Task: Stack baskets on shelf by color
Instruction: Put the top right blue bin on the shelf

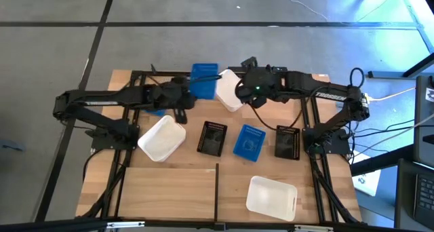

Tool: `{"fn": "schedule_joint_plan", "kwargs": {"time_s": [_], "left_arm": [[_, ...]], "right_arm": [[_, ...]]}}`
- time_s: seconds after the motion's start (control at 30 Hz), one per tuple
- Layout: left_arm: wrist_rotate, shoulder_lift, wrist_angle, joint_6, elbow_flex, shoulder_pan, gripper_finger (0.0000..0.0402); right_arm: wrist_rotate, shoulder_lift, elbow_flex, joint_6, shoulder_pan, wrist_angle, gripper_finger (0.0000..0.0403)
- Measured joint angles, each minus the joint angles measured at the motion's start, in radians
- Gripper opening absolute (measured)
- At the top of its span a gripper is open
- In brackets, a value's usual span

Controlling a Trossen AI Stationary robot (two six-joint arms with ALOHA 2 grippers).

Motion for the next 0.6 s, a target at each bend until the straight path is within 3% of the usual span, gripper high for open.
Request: {"fn": "schedule_joint_plan", "kwargs": {"time_s": [0.33, 0.6], "left_arm": [[0.078, -0.225, -0.222, -0.587, 0.000, -0.148, 0.0000], [0.256, -0.317, -0.271, -0.819, 0.001, -0.353, 0.0000]], "right_arm": [[-0.061, -0.091, 0.000, 0.110, -0.016, 0.031, 0.0081], [-0.063, -0.110, 0.000, 0.155, -0.014, 0.127, 0.0081]]}}
